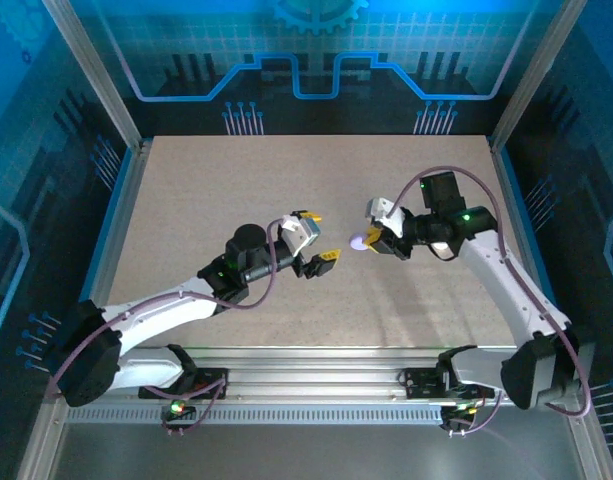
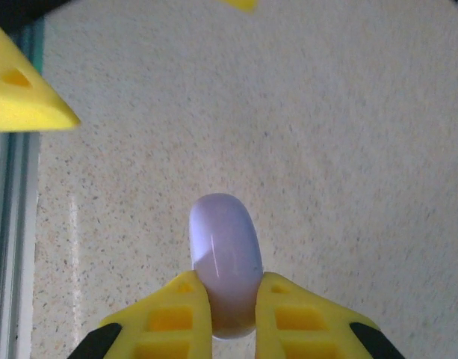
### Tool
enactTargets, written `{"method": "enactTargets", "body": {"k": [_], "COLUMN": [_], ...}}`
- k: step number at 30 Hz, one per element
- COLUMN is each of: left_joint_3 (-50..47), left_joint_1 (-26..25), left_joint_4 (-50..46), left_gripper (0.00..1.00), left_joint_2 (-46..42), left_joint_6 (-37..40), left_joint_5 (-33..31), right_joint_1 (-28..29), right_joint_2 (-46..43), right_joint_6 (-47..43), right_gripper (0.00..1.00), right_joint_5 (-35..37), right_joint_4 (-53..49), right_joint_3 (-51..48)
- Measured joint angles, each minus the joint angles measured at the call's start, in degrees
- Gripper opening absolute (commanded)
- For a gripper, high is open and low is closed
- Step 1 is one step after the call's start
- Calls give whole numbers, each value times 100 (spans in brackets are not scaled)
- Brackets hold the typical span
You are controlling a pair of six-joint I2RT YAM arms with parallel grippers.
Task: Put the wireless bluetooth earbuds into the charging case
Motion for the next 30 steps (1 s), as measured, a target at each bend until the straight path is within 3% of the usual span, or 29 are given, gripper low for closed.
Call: {"method": "enactTargets", "body": {"k": [7, 18, 30], "left_joint_3": [13, 164, 330], "left_joint_1": [0, 0, 17], "left_joint_4": [-656, -1029, -1189], "left_gripper": [83, 84, 84], "left_joint_2": [2, 81, 407], "left_joint_6": [-17, -109, -151], "left_joint_5": [-640, -946, -981], "right_joint_1": [-94, -164, -400], "right_joint_2": [857, 2686, 4234], "right_joint_6": [662, 1517, 1930], "right_gripper": [14, 15, 15], "right_joint_5": [573, 1631, 1792], "right_joint_4": [-275, -901, -1480], "right_joint_3": [533, 1399, 2500]}}
